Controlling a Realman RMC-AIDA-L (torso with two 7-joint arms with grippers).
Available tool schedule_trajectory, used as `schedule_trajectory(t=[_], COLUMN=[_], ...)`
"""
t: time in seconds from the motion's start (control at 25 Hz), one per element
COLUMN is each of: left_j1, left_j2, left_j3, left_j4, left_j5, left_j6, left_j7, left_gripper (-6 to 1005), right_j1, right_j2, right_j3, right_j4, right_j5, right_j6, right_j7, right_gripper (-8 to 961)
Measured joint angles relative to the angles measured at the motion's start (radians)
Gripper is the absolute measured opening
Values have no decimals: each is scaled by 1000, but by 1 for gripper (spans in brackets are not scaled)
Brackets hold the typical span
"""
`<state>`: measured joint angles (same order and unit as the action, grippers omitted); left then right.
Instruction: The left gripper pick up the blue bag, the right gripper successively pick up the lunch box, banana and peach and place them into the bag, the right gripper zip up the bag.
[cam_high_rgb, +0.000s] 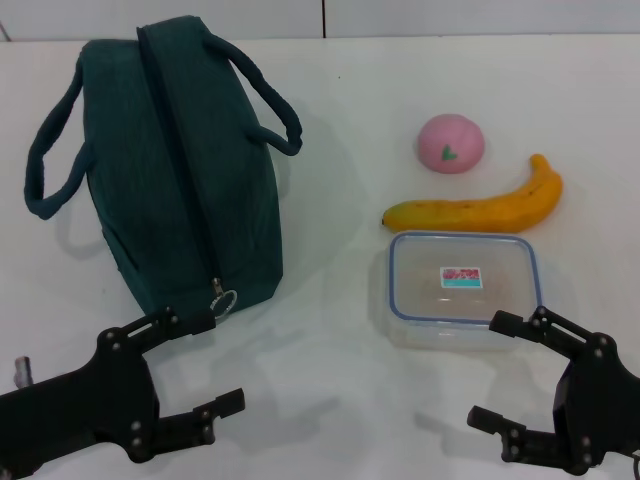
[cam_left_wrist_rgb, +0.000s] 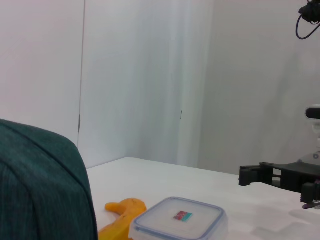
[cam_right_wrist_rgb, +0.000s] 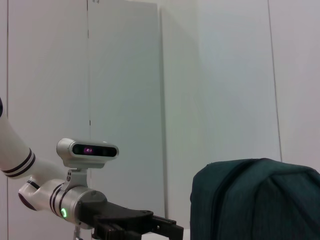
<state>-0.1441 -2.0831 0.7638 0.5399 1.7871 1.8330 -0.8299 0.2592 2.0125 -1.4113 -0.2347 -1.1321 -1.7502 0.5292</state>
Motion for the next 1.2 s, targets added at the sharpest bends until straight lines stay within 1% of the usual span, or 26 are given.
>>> schedule_trajectory(t=[0.52, 0.6, 0.68, 0.8, 0.96, 1.04, 1.12, 1.2], left_j1=[2, 6, 11, 11, 0, -11, -31, -54], left_j2=[0, 2, 9, 38, 80, 90, 95, 99], left_j3=[-1, -2, -3, -4, -6, -30, -88, -142], left_j4=[0, 0, 0, 6, 11, 17, 37, 84], left_j5=[-4, -18, -41, -100, -184, -202, -202, -182], left_j6=[1, 7, 26, 60, 66, 65, 56, 41], left_j7=[-11, -30, -87, -240, -445, -528, -641, -776], left_gripper=[857, 857, 857, 858, 858, 858, 857, 856], right_j1=[0, 0, 0, -1, 0, 0, 1, 2], right_j2=[1, 2, 2, 2, 2, 2, 1, 1], right_j3=[0, 0, 1, 2, 3, 4, 3, 2], right_j4=[0, 0, 0, 1, 2, 2, 2, 2], right_j5=[0, 0, 0, 0, 0, 0, 0, 0], right_j6=[0, 0, 1, 3, 3, 3, 5, 7], right_j7=[0, 0, 0, 1, 1, 2, 2, 2], right_gripper=[868, 868, 868, 868, 868, 868, 868, 868])
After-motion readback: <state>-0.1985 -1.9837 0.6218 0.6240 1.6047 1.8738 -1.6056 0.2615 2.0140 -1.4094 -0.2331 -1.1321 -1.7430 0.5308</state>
